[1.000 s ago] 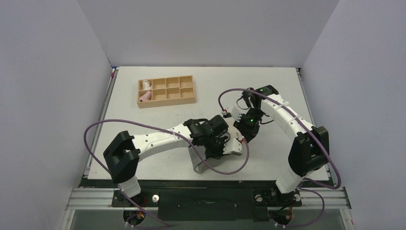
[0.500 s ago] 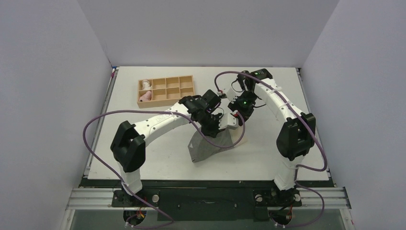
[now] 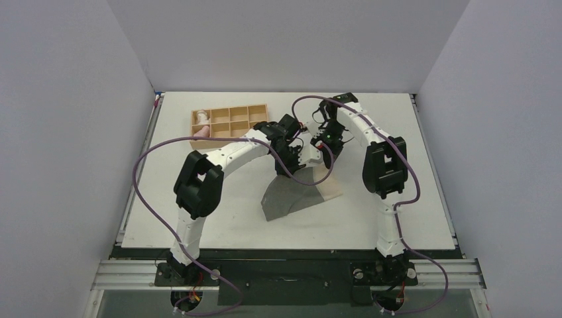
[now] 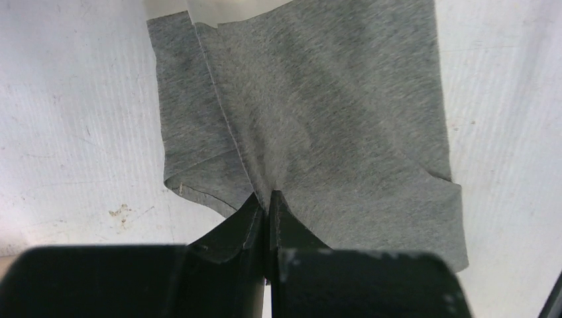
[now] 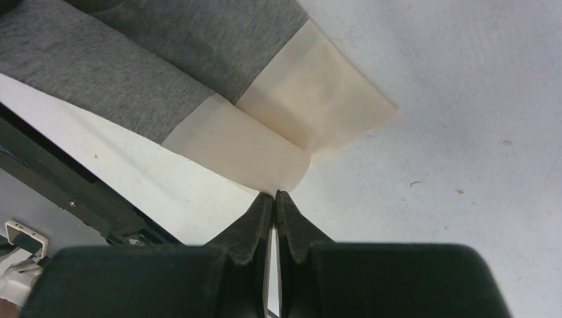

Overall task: Roll the underwear
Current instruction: Fold the underwear at the center of the board.

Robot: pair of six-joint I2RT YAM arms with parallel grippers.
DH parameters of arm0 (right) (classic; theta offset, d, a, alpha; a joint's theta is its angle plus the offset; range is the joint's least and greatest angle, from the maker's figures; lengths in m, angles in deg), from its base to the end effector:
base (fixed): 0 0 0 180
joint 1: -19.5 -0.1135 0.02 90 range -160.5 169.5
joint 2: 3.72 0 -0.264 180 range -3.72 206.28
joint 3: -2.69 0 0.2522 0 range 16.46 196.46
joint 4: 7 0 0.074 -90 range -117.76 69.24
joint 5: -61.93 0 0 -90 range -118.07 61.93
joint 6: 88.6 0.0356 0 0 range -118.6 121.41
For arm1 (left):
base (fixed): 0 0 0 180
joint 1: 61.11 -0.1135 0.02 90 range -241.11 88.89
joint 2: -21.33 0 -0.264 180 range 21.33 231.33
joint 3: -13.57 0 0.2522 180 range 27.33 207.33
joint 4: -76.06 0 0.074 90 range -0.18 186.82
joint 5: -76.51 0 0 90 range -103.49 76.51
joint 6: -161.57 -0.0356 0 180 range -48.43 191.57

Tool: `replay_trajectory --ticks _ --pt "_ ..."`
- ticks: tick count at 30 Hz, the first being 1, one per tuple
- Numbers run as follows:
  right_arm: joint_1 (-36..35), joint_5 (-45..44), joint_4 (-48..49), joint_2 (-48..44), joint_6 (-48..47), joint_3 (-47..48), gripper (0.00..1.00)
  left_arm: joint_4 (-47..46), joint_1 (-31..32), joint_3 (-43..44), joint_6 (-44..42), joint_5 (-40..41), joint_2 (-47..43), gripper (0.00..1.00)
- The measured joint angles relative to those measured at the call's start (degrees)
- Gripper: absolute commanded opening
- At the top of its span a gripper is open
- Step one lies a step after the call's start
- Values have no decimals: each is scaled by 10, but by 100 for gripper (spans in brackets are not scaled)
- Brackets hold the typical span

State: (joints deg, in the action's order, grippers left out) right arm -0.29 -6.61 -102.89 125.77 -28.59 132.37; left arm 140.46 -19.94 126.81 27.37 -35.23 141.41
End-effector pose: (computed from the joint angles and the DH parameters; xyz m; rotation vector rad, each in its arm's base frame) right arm 0.3997 0.1577 0.2115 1.2458 -2.7527 -0.5836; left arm 0.3204 -0.2977 0.2105 1.9360 1.9700 -0.5179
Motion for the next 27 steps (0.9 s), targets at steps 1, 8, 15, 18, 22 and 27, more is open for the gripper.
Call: replay_trajectory --ticks 1,8,15,18,22,27 --pt "0 -3 0 7 2 4 0 -3 -1 1 -1 4 6 0" --pt "0 -21 18 24 19 12 0 -36 -2 3 0 31 29 0" --pt "0 -41 38 24 36 12 0 -78 -4 2 8 57 33 1" --pt "0 -45 43 24 40 12 0 -92 -4 2 16 66 33 1" --pt "0 -50 45 24 40 12 0 -106 -4 1 27 72 33 0" --pt "1 -62 42 22 42 12 0 -115 -4 1 35 81 33 0"
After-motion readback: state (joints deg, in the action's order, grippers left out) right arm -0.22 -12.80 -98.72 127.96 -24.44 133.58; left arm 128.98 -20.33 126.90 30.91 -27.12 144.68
